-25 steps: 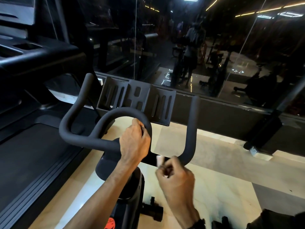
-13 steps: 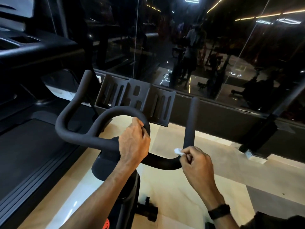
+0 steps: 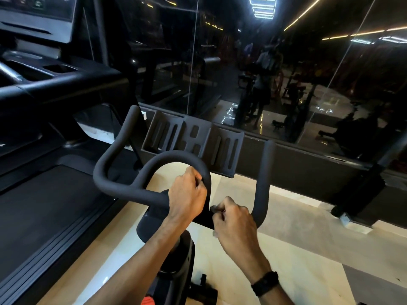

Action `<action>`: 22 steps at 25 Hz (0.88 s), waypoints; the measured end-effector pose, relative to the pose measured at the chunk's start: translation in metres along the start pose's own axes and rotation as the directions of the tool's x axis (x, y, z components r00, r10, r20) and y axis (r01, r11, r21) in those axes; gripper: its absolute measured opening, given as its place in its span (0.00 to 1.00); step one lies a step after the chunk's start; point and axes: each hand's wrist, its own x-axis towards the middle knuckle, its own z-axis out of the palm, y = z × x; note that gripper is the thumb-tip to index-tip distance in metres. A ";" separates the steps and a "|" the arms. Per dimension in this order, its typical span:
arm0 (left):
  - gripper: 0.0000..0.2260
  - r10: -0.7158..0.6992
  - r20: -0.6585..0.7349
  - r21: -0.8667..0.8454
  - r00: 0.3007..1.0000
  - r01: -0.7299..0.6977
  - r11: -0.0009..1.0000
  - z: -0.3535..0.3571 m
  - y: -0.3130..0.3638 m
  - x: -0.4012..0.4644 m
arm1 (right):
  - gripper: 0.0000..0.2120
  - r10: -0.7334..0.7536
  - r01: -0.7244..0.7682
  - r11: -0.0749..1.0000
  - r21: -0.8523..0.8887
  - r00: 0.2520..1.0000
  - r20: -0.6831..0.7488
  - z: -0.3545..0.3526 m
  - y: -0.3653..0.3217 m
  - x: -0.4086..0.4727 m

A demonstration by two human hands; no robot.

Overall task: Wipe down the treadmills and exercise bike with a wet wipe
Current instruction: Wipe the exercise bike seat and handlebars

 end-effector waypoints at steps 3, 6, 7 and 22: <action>0.06 -0.015 0.102 0.012 0.995 0.013 1.000 -0.012 -0.006 0.009 | 0.02 0.005 -0.006 0.998 0.061 1.000 0.017 0.005 -0.020 0.000; 0.07 0.000 0.113 0.096 0.994 -0.011 0.995 -0.023 -0.015 0.021 | 0.04 0.060 -0.067 0.976 0.208 0.997 0.037 0.005 -0.025 0.012; 0.07 0.009 0.089 0.156 0.996 -0.023 0.987 -0.025 -0.021 0.025 | 0.05 0.083 -0.096 0.947 0.306 0.995 0.058 0.003 -0.024 0.018; 0.07 0.064 -0.218 0.149 0.974 -0.032 0.988 -0.022 -0.039 0.021 | 0.09 -0.059 0.210 0.908 0.362 0.920 -0.387 0.025 -0.014 0.063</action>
